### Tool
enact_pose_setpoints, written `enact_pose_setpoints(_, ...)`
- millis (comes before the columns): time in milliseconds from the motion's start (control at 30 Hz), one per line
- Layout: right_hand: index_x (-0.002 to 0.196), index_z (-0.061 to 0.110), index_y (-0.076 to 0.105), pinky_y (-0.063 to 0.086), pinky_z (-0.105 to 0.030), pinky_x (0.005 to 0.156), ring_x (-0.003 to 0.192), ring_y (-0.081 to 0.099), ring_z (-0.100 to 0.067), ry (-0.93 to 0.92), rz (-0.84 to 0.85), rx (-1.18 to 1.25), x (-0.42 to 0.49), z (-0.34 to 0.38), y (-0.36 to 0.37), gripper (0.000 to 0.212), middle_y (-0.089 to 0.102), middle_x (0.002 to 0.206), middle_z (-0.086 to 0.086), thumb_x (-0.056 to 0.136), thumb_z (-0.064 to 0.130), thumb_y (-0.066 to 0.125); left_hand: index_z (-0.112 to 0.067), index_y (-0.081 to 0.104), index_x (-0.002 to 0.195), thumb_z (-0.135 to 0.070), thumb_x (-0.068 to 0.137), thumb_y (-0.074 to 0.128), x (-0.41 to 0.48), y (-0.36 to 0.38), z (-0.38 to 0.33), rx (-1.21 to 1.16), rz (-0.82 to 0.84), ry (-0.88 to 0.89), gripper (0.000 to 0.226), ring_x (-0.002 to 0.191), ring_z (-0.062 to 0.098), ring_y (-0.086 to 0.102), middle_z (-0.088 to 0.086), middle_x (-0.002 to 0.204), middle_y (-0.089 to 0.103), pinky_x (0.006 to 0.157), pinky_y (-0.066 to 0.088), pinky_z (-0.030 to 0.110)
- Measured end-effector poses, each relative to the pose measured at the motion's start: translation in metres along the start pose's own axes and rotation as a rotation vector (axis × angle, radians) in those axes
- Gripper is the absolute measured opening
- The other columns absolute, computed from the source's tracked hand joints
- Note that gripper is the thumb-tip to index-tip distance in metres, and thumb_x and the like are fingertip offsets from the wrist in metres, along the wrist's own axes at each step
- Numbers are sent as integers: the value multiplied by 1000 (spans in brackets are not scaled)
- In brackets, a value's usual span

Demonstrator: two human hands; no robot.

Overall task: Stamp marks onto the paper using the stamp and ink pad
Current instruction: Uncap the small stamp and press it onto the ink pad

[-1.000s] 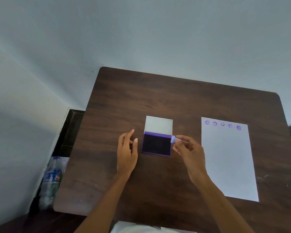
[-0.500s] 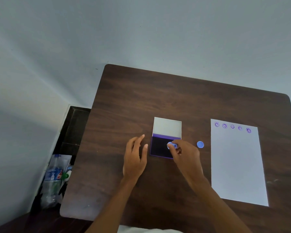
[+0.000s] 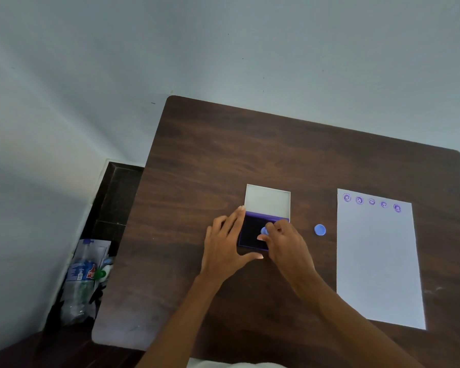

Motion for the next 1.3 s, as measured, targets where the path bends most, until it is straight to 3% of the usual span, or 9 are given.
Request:
enact_pose_setpoints(133, 104, 7, 62, 59, -31, 66, 81, 63, -20, -35, -36, 36, -4, -2, -1, 45, 63, 99, -11, 68, 22, 85, -15, 33, 152, -79, 62, 69, 8, -2, 2, -30, 9, -21, 116, 113, 16, 46, -4, 143, 53, 83, 43, 31)
enact_pose_setpoints(367, 102, 5, 61, 59, -34, 66, 81, 64, -23, -34, -64, 89, 1, 0, -1, 44, 63, 98, -12, 66, 13, 85, -13, 32, 153, -84, 64, 63, 12, 2, 4, -20, 0, -11, 118, 109, 16, 49, -6, 128, 63, 79, 44, 32)
enact_pose_setpoints(500, 117, 10, 58, 54, -31, 83, 102, 57, -21, -9, -24, 45, 2, 1, -2, 42, 59, 115, -10, 80, 19, 75, -13, 30, 153, -86, 65, 59, 8, -1, 3, -8, 29, -36, 118, 111, 16, 49, -7, 129, 62, 81, 45, 33)
enact_pose_setpoints(700, 123, 9, 58, 52, -33, 88, 102, 60, -24, 48, -36, 219, 1, 1, -21, 39, 60, 119, -13, 86, 17, 69, -15, 28, 154, -88, 68, 51, 8, 1, 6, -28, 32, -67, 114, 117, 16, 46, -6, 136, 59, 91, 45, 37)
enact_pose_setpoints(833, 102, 0, 69, 56, -43, 71, 89, 64, -33, -8, -112, 295, 13, 15, -44, 21, 68, 99, -20, 81, 3, 72, -16, 29, 153, -86, 67, 54, 8, 2, 8, -27, 29, -80, 114, 119, 17, 46, -4, 136, 59, 94, 45, 38)
enact_pose_setpoints(900, 100, -3, 70, 55, -45, 72, 90, 64, -36, -46, -73, 224, 18, 22, -40, 24, 69, 99, -21, 76, -1, 76, -16, 33, 152, -86, 66, 55, 8, 2, 8, -34, 13, -81, 113, 118, 18, 49, -3, 135, 60, 94, 47, 41)
enact_pose_setpoints(1033, 112, 5, 63, 39, -21, 80, 100, 54, -27, -24, -6, 321, 28, 22, -26, 23, 58, 112, -16, 90, 12, 61, -14, 39, 149, -85, 65, 56, 9, -1, 8, -62, -19, -72, 111, 114, 18, 51, -3, 132, 62, 92, 50, 41)
enact_pose_setpoints(1133, 110, 10, 62, 45, -27, 83, 97, 57, -22, 20, 59, 202, 37, 20, -21, 27, 62, 110, -8, 86, 21, 67, -13, 37, 150, -84, 63, 61, 10, -2, 7, -66, -15, -62, 115, 114, 18, 51, -5, 132, 62, 88, 50, 40)
enact_pose_setpoints(1300, 83, 8, 65, 43, -33, 53, 76, 54, -24, -173, 8, 11, 41, 45, -34, 27, 65, 75, -6, 60, 11, 78, -14, 42, 147, -82, 63, 65, 10, 0, 10, -90, -1, -85, 111, 113, 13, 49, -13, 128, 62, 87, 49, 39)
Point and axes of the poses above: each hand's wrist, its own x-axis towards the middle knuckle, its own y-axis out of the palm, z = x × y, the point moved 9 cm from there along x, towards the middle knuckle
